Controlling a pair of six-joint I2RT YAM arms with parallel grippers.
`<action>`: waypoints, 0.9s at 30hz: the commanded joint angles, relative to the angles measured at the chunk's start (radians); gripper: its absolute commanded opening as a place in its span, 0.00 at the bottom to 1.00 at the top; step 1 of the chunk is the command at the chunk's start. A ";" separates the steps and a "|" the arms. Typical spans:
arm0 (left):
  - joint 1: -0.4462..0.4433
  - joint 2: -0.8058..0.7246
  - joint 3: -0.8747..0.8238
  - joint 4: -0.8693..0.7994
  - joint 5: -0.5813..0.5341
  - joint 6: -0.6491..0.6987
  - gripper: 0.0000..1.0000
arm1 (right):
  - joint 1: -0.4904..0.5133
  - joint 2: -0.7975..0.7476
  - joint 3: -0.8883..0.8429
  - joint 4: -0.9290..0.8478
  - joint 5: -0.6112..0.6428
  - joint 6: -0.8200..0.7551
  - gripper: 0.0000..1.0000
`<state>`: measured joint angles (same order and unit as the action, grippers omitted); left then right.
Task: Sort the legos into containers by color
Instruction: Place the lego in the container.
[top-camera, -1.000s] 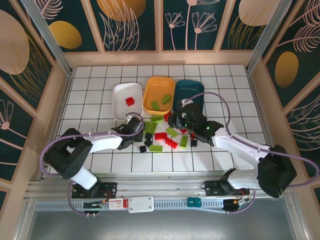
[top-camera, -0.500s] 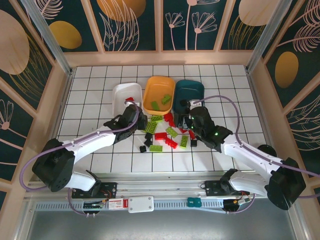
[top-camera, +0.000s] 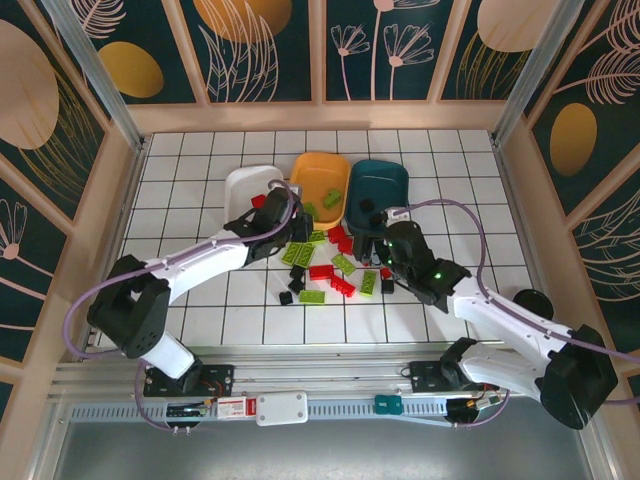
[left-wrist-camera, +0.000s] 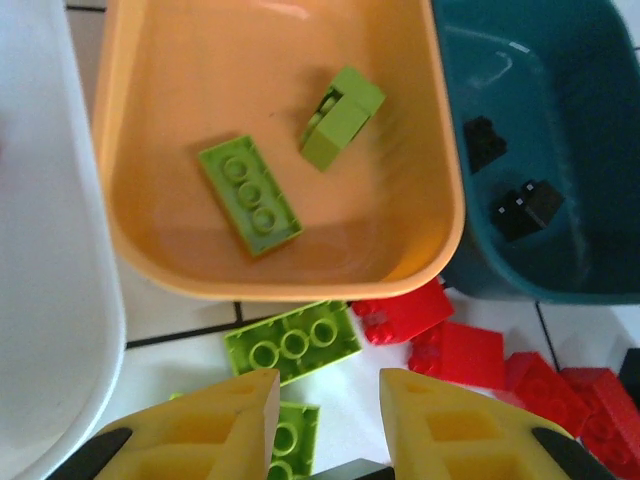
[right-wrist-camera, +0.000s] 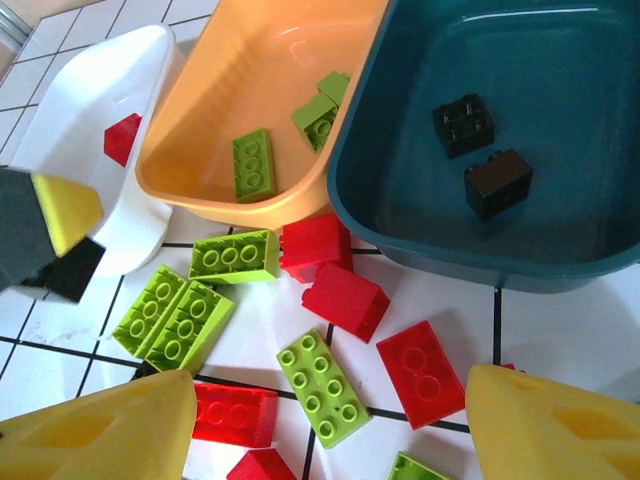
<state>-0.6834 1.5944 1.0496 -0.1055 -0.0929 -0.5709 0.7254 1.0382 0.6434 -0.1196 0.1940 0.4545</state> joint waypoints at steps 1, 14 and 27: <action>-0.013 0.055 0.087 0.003 0.032 0.010 0.22 | -0.008 -0.026 -0.026 -0.005 0.033 0.027 0.72; -0.060 0.530 0.679 -0.072 0.060 0.010 0.27 | -0.008 -0.084 -0.070 -0.054 0.050 0.056 0.73; -0.059 0.467 0.827 -0.054 0.058 0.010 0.94 | -0.007 -0.143 -0.120 -0.165 0.060 0.126 0.76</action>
<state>-0.7452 2.1948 1.9408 -0.1955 -0.0345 -0.5655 0.7254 0.9115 0.5491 -0.2405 0.2249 0.5392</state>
